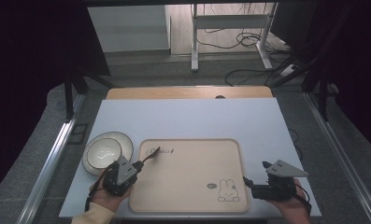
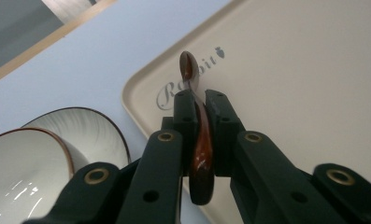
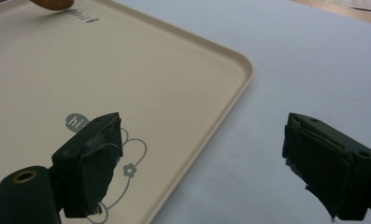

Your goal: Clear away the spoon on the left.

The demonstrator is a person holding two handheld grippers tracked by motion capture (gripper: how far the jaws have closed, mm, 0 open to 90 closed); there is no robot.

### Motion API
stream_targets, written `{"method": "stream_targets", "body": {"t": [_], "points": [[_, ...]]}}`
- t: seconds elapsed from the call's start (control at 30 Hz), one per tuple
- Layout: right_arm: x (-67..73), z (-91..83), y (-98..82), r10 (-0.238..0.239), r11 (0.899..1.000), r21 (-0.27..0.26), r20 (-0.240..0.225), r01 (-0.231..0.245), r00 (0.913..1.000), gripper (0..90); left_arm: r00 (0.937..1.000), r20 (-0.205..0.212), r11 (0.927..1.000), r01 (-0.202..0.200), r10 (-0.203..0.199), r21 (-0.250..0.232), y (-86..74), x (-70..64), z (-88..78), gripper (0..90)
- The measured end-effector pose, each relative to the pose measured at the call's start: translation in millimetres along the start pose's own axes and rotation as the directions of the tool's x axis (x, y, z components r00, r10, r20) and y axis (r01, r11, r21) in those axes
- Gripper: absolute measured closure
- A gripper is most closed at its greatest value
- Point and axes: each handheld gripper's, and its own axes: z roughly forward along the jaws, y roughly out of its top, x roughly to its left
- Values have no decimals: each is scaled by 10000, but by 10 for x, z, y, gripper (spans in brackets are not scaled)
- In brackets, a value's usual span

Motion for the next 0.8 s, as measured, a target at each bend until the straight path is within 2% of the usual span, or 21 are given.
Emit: {"method": "stream_targets", "body": {"t": [0.23,0.4,0.67,0.8], "points": [[-8,8,-6,-5,10000,55,-16,5,10000,124,9994,-42,9992,-347,347,174,-11,-57,22,837],[-15,4,-7,50,10000,55,6,-50,10000,124,9984,95,9977,-553,549,393,-26,-110,52,828],[-12,4,-8,-7,10000,68,-6,7,10000,123,9945,287,9910,-1032,1011,847,-51,-209,121,814],[-15,3,-9,4,10000,69,-2,-4,10000,124,9934,408,9891,-1108,1073,970,-60,-234,141,799]]}}
